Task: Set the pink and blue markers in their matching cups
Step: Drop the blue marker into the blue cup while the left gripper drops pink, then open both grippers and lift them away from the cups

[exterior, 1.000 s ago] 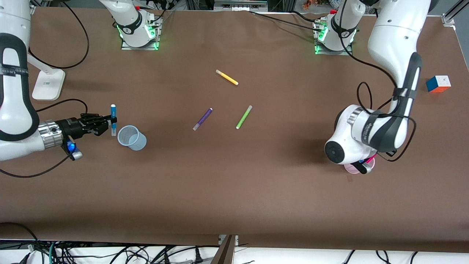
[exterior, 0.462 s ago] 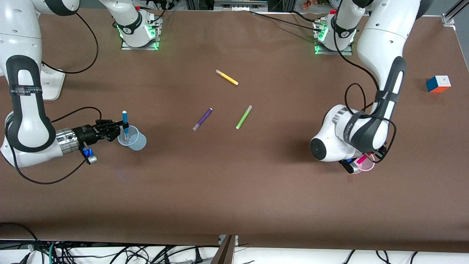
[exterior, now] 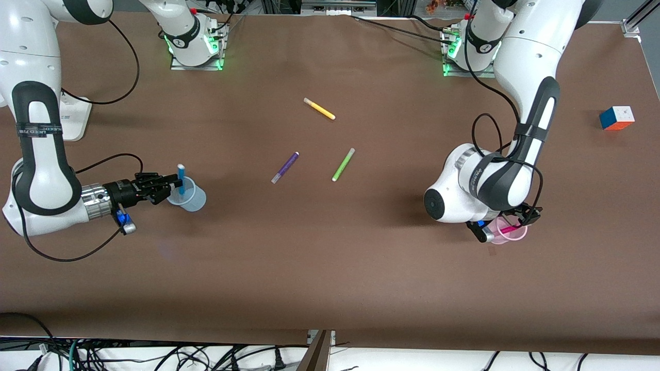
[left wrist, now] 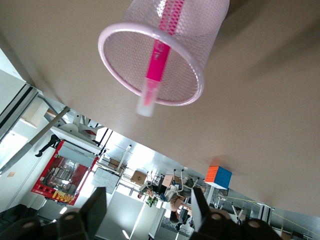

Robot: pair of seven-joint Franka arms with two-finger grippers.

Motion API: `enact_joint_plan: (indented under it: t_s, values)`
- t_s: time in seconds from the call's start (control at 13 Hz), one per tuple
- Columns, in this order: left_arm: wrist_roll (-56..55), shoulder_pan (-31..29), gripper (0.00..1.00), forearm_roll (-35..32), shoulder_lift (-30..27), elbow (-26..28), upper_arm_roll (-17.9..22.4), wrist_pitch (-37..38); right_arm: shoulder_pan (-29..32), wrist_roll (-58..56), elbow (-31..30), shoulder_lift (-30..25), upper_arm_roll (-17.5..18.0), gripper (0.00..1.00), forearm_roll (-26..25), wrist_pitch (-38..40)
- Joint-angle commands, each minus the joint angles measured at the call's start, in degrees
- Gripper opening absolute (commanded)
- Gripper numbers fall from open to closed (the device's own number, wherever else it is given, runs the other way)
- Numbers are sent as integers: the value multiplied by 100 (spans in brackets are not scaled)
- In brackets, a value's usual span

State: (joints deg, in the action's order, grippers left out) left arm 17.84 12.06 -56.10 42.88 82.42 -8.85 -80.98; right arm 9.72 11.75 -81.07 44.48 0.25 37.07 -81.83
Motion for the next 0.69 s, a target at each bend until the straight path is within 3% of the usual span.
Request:
enact_joint_plan:
  t_s: [0.0, 0.08, 0.31, 0.62]
  values:
    - [-411, 24, 100, -15, -52, -42, -3, 91, 47, 2, 152, -35, 80, 99, 82, 62]
    - [-518, 7, 100, 229, -69, -42, -11, 91, 13, -6, 274, -149, 89, 99, -32, 88]
    - [-808, -133, 100, 1353, -323, -68, 15, 82, -294, 73, 460, -964, 107, 99, -1251, 177]
    - [-1353, -484, 100, 2653, -491, -182, 15, 73, -637, 64, 460, -2168, 107, 99, -2437, 273]
